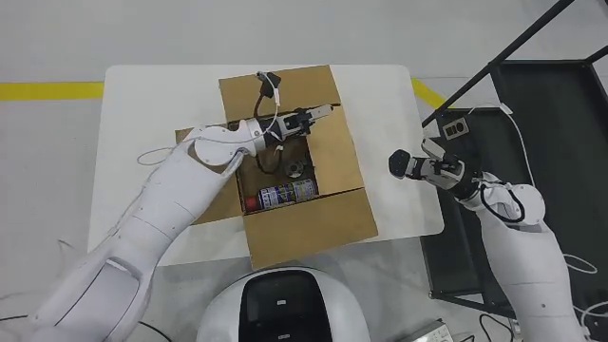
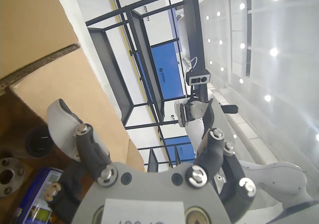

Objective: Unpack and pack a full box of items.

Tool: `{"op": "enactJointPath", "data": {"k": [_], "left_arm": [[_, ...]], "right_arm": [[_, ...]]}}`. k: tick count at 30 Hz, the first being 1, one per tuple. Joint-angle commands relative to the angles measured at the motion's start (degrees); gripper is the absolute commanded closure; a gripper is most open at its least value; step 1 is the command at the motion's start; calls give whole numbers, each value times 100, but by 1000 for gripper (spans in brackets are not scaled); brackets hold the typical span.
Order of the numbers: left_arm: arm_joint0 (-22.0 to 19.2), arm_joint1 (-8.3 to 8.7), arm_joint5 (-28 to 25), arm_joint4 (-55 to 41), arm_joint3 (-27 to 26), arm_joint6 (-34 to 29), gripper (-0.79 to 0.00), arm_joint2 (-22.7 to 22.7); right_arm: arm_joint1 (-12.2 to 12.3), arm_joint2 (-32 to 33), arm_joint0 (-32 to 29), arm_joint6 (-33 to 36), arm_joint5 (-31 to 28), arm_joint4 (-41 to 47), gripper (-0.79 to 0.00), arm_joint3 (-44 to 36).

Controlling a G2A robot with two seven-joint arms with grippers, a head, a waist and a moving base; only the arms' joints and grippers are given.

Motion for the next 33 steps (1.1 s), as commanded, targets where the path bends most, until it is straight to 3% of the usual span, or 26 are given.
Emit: {"op": "enactJointPath", "data": {"k": [1,7,17,24,33], "left_arm": [[-37,-49,-148,84,214,72,-785,20],[25,-87,-218,401,508,276,-785,-13],[115,-123,-326,657,535,428,-785,-167],[312,-27,-377,870,211,365,-785,-409],[540,59,14,1329,-155,341,-785,-578]], "right_arm": [[2,-30,-47,18,32,-35,-785,-31],[6,-170,-21,57,130,-139,-785,-38],[20,-445,113,199,308,-374,-785,-246],[25,-610,177,169,397,-480,-785,-306],[40,-716,274,145,460,-555,-785,-299]]}}
